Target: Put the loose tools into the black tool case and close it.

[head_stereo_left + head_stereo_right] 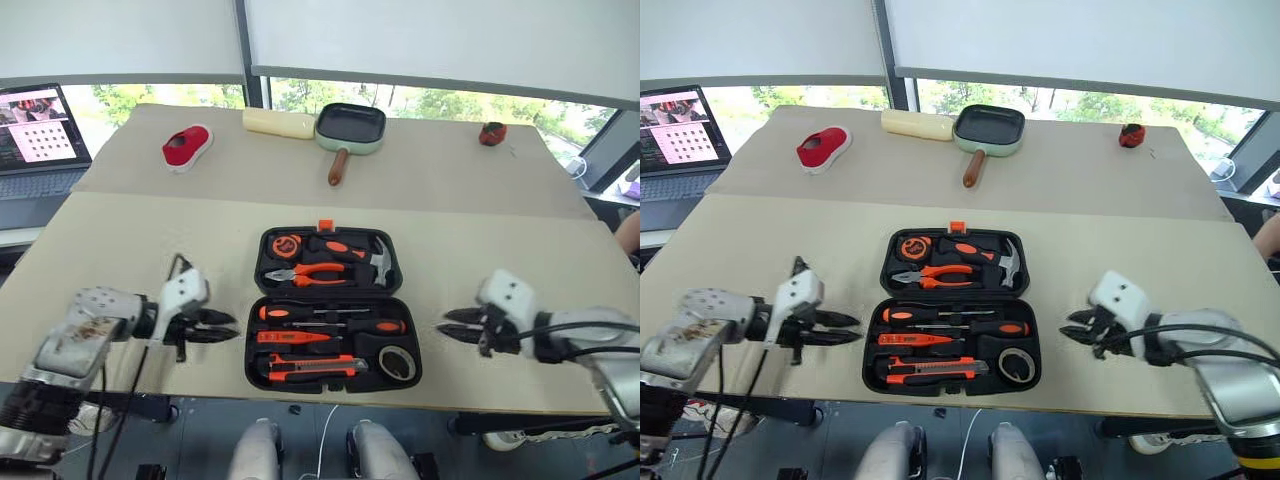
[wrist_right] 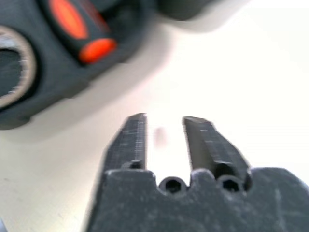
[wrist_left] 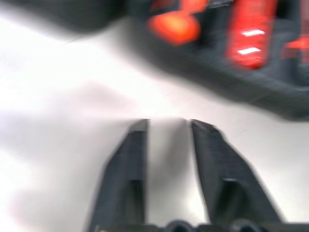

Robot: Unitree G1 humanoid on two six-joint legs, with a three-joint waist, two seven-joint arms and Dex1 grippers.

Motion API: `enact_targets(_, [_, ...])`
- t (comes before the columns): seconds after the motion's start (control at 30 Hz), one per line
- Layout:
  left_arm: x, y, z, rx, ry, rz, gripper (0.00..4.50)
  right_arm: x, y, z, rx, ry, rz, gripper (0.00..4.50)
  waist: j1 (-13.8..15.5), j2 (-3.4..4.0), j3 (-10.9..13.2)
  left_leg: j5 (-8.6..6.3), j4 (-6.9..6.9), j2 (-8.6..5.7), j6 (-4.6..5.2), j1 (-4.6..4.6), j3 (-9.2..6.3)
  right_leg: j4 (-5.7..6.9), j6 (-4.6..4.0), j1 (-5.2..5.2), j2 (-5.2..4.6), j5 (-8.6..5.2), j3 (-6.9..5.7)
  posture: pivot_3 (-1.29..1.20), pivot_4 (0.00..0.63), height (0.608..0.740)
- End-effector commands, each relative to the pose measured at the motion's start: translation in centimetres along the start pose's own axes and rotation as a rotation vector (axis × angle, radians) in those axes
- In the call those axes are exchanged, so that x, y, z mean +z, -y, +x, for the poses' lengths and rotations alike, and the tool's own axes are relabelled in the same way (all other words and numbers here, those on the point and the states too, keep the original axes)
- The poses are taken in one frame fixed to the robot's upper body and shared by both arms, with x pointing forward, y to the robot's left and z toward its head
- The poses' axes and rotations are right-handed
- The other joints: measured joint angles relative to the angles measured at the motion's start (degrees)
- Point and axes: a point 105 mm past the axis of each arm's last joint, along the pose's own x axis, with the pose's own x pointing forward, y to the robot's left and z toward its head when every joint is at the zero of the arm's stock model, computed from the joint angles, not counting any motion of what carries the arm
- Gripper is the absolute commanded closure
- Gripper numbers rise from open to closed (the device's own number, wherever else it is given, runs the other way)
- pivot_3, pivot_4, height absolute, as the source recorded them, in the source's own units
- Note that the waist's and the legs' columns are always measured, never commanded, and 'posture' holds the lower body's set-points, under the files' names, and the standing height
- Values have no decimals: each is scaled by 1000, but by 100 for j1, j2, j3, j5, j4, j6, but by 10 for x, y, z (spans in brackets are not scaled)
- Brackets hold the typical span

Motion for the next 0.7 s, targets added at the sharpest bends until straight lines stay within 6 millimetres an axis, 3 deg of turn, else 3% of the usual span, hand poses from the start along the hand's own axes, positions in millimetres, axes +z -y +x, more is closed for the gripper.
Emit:
enact_targets(0.03, [35, -26, -2, 95, 115, -309, 1414, 35, 19, 0, -36, 144, 161, 1376, 5, -3, 2, 6, 0, -1, 2, -3, -1, -1, 1, -3, 1, 0, 0, 0, 150, 740])
enact_targets(0.1, [52, -28, 8, 78, 137, -480, 769, 48, 30, 11, -60, 184, 282, 726, 14, -11, 6, 18, 4, -3, 3, -6, -4, 2, 10, -1, 2, 5, 0, 0, 150, 740])
enact_targets(0.13, [61, -27, 14, 58, 149, -523, 748, 53, 33, 18, -60, 190, 340, 425, 18, -15, 4, 21, 3, -6, 3, -13, -7, -1, 15, -4, 2, 8, 0, 0, 150, 740])
enact_targets(0.23, [77, -23, 28, 27, 155, -599, 748, 61, 35, 36, -41, 188, 445, 425, 19, -15, 3, 22, 8, -13, 3, -31, -16, -1, 7, -10, 1, 18, -1, 0, 150, 740])
enact_targets(0.43, [81, -22, 47, 44, 141, -641, 748, 64, 46, 65, -81, 155, 574, 425, -11, -14, 4, 19, -10, -17, 3, -45, -21, -2, 5, -28, -2, 18, -1, 0, 150, 740])
enact_targets(0.47, [81, -24, 50, 53, 160, -664, 748, 63, 46, 69, -84, 145, 577, 663, -12, -14, 4, 19, -13, -17, 3, -45, -20, -2, 5, -30, -2, 18, -1, 0, 150, 740])
enact_targets(0.5, [82, -26, 51, 59, 180, -685, 1161, 63, 46, 73, -85, 137, 579, 927, -7, -14, 4, 19, -13, -17, 3, -45, -20, -1, 5, -30, -3, 18, -1, 0, 150, 740])
enact_targets(0.6, [82, -29, 53, 72, 199, -711, 1699, 63, 45, 79, -82, 127, 588, 1615, -4, -14, 4, 20, -14, -19, 2, -44, -22, -1, 4, -27, -5, 19, -3, 0, 150, 740])
enact_targets(0.63, [83, -28, 54, 64, 203, -716, 2262, 63, 45, 81, -82, 126, 587, 2119, -5, -14, 4, 20, -14, -21, 2, -44, -23, -1, 4, -27, -7, 19, -4, 0, 150, 740])
enact_targets(0.7, [87, -24, 54, 34, 240, -736, 2824, 64, 44, 83, -81, 125, 584, 2741, -6, -14, 3, 20, -14, -23, 2, -44, -23, -1, 5, -26, -9, 19, -4, 0, 150, 740])
